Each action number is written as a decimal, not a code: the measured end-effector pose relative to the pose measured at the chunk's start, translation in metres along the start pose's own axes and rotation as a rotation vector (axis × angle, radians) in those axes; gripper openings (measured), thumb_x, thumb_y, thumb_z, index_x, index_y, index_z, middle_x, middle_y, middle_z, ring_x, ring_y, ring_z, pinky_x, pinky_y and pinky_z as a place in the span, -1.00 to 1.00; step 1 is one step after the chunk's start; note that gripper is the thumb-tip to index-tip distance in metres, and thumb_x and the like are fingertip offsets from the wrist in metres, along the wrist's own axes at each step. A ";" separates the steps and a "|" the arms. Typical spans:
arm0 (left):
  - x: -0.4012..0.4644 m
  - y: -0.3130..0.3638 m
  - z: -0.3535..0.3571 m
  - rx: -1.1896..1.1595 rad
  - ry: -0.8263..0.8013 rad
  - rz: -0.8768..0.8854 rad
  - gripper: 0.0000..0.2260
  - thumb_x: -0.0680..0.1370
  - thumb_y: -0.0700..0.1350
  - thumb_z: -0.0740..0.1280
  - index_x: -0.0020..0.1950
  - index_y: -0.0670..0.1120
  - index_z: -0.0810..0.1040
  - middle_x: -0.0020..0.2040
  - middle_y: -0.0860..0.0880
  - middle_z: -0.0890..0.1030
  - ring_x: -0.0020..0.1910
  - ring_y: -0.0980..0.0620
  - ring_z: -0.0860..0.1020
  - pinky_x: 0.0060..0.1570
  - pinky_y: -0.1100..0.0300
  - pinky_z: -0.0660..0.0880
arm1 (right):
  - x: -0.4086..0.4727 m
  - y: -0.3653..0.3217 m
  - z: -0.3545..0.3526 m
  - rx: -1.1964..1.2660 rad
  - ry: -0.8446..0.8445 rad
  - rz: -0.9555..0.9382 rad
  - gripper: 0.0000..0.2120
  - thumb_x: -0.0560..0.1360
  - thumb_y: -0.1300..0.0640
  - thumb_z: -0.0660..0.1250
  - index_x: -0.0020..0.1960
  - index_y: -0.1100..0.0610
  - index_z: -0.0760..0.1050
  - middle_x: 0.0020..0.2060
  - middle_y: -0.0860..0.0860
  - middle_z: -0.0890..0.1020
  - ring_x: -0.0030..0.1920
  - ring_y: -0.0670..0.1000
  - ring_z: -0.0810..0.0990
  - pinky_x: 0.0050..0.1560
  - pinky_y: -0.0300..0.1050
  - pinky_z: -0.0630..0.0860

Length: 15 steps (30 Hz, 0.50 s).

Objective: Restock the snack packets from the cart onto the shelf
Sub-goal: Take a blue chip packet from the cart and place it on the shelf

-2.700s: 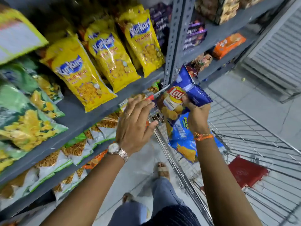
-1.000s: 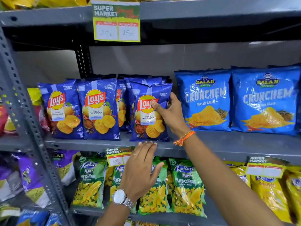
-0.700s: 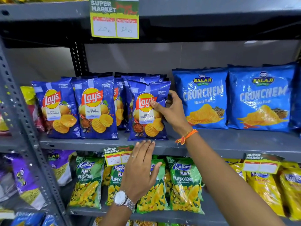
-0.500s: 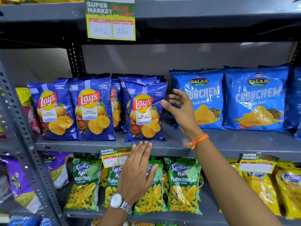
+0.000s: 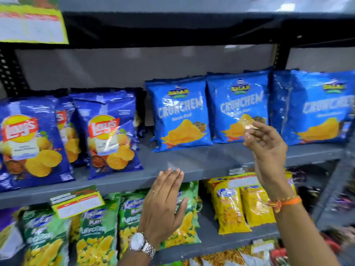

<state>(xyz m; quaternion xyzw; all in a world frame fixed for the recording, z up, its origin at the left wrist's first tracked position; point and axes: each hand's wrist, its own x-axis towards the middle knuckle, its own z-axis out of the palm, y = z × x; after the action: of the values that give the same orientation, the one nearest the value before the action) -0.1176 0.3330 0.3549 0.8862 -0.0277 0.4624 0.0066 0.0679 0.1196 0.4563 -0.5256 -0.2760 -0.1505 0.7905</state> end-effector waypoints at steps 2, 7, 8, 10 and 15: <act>0.015 0.022 0.017 -0.033 -0.008 0.028 -0.51 0.67 0.07 0.19 0.53 -0.16 0.40 0.47 -0.09 0.50 0.54 -0.10 0.35 0.61 0.01 0.15 | -0.006 -0.005 -0.051 -0.043 0.091 0.017 -0.57 0.32 -0.10 0.61 0.13 -0.05 0.62 -0.09 -0.07 0.71 -0.04 -0.05 0.64 0.06 -0.19 0.59; 0.042 0.071 0.059 -0.036 -0.054 0.032 -0.50 0.66 0.08 0.20 0.51 -0.18 0.43 0.48 -0.14 0.48 0.54 -0.20 0.34 0.61 -0.13 0.13 | -0.042 0.004 -0.193 -0.220 0.325 0.113 -0.79 0.46 0.19 0.51 0.04 -0.05 0.63 -0.21 -0.13 0.73 -0.20 -0.20 0.65 -0.10 -0.35 0.59; 0.044 0.083 0.069 -0.058 -0.056 0.056 -0.51 0.66 0.08 0.20 0.50 -0.19 0.44 0.46 -0.15 0.50 0.53 -0.21 0.36 0.61 -0.12 0.11 | -0.053 0.010 -0.223 -0.275 0.369 0.153 -0.76 0.48 0.29 0.47 0.02 -0.03 0.61 -0.24 -0.15 0.73 -0.23 -0.22 0.64 -0.13 -0.37 0.58; 0.041 0.110 0.090 -0.134 -0.062 0.120 -0.54 0.65 0.05 0.22 0.46 -0.18 0.47 0.42 -0.15 0.53 0.49 -0.20 0.39 0.62 -0.05 0.08 | -0.081 0.025 -0.274 -0.362 0.443 0.257 -0.69 0.50 0.41 0.40 0.00 0.01 0.56 -0.30 -0.19 0.72 -0.28 -0.26 0.63 -0.16 -0.40 0.56; -0.013 0.205 0.172 -0.397 -0.312 0.278 -0.51 0.59 0.00 0.26 0.48 -0.19 0.46 0.46 -0.12 0.50 0.49 -0.16 0.39 0.61 0.01 0.12 | -0.168 0.072 -0.377 -0.475 0.617 0.573 -0.68 0.50 0.49 0.35 -0.09 0.06 0.48 -0.42 -0.20 0.69 -0.33 -0.25 0.63 -0.18 -0.33 0.53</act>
<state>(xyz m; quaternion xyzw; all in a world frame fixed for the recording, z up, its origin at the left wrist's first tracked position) 0.0045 0.1229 0.2431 0.9158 -0.2392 0.3024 0.1121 0.0756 -0.2049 0.1912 -0.6772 0.1694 -0.1345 0.7033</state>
